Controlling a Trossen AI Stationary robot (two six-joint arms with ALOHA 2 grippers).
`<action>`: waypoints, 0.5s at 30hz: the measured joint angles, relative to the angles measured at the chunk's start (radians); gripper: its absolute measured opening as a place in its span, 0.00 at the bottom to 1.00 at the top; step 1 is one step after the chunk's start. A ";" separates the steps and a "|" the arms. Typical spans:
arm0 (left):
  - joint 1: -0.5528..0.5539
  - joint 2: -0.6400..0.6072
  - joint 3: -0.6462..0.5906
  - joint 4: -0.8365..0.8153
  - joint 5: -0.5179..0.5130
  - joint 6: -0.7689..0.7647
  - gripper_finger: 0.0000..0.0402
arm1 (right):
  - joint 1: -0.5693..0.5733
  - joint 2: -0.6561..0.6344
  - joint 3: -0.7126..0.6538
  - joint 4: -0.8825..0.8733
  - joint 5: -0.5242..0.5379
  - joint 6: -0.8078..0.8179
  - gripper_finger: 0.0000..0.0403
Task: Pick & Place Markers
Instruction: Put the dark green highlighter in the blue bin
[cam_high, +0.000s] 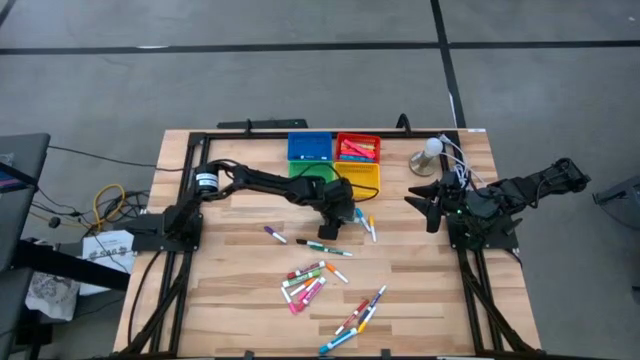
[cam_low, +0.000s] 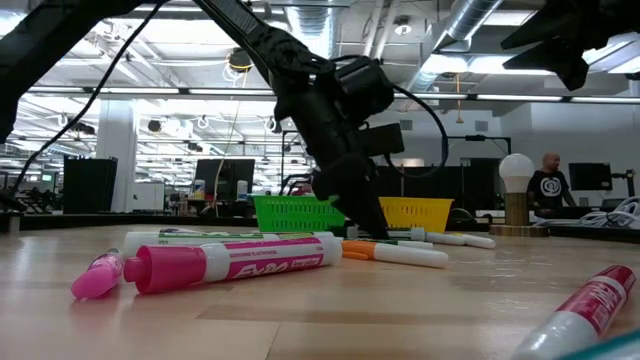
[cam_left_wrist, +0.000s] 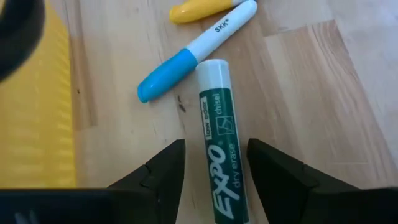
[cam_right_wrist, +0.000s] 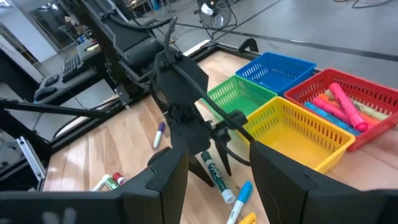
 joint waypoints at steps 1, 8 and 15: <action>0.001 0.000 0.000 -0.006 0.011 -0.009 0.44 | 0.000 0.000 0.000 0.000 0.000 0.000 0.40; -0.016 0.001 0.003 -0.083 0.075 -0.101 0.40 | 0.000 0.000 0.000 0.000 0.000 0.000 0.40; -0.062 -0.012 0.003 -0.206 0.077 -0.129 0.18 | 0.000 0.000 0.000 0.000 0.000 0.000 0.40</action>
